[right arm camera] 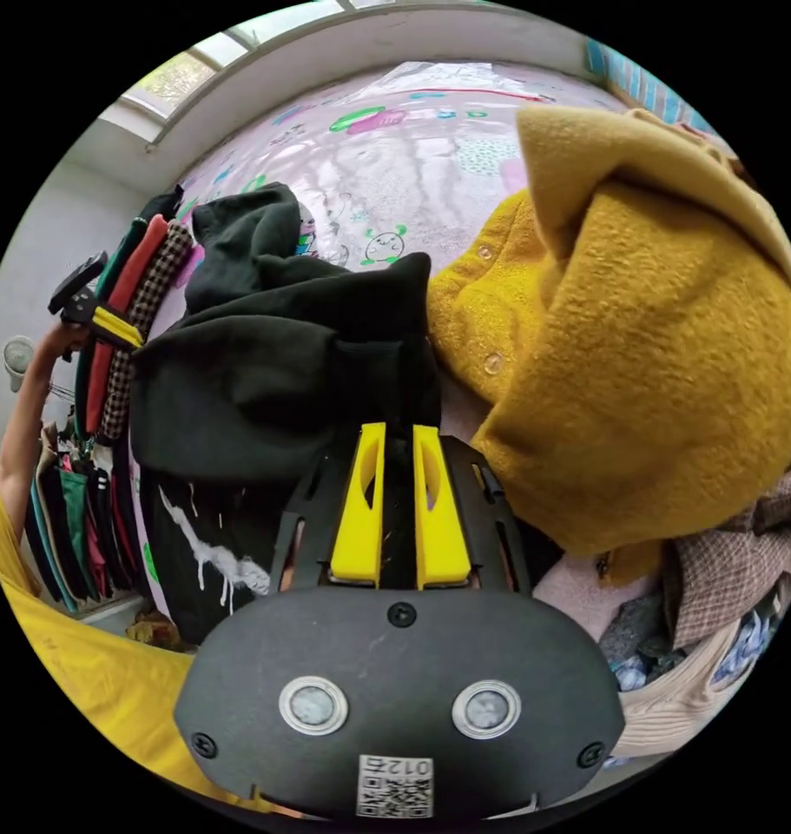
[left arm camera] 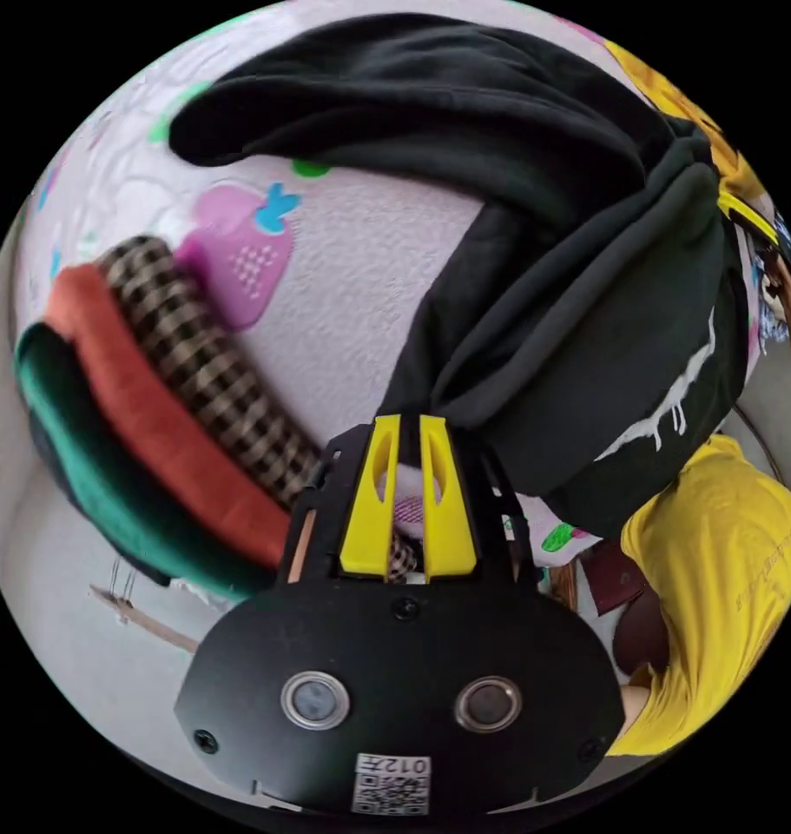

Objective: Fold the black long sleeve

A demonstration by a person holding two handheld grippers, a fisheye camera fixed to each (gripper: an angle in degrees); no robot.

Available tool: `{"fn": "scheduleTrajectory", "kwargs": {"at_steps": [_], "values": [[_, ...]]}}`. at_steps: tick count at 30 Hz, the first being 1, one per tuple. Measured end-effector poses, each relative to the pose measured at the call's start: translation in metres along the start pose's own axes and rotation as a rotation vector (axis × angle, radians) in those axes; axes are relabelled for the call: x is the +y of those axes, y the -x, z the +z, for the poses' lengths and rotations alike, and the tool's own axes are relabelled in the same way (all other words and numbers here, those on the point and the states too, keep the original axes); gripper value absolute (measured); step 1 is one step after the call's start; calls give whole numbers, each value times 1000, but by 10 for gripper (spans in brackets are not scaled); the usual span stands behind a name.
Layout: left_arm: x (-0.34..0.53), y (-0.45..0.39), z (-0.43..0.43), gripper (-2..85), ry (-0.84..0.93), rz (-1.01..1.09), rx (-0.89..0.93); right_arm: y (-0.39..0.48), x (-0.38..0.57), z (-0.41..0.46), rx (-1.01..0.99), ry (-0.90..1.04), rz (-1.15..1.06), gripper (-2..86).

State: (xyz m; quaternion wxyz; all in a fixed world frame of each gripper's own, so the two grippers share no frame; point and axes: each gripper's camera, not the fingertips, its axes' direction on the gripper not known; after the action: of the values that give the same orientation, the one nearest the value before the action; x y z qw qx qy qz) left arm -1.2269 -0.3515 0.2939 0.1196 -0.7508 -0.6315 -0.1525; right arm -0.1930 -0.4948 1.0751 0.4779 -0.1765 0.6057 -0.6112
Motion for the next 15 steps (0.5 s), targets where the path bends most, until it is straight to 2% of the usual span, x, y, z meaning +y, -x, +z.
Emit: {"fn": "scheduleTrajectory", "kwargs": {"at_steps": [3, 5, 7, 9, 10, 11, 13, 15], "values": [[70, 4, -30, 3, -159, -198, -79, 22, 21, -37, 135, -151, -18, 46], [107, -29, -42, 2, -395, -152, 27, 67, 35, -68, 152, -376, -120, 25], [109, -61, -32, 1, -504, -72, 154, 109, 30, -63, 93, -417, -265, 13], [94, -91, -6, 0, -460, -92, 138, 144, 10, -32, 56, -313, -361, 7], [82, -106, 16, 0, -387, -158, 59, 158, -2, -6, 60, -244, -376, 4], [72, -118, 40, -1, -324, -222, -27, 166, -10, 20, 74, -197, -376, 2], [64, -128, 73, 0, -270, -300, -80, 166, -20, 57, 172, -111, -346, 1], [75, -132, 84, 0, -343, -381, -56, 159, -23, 87, 214, -39, -326, 1]]}}
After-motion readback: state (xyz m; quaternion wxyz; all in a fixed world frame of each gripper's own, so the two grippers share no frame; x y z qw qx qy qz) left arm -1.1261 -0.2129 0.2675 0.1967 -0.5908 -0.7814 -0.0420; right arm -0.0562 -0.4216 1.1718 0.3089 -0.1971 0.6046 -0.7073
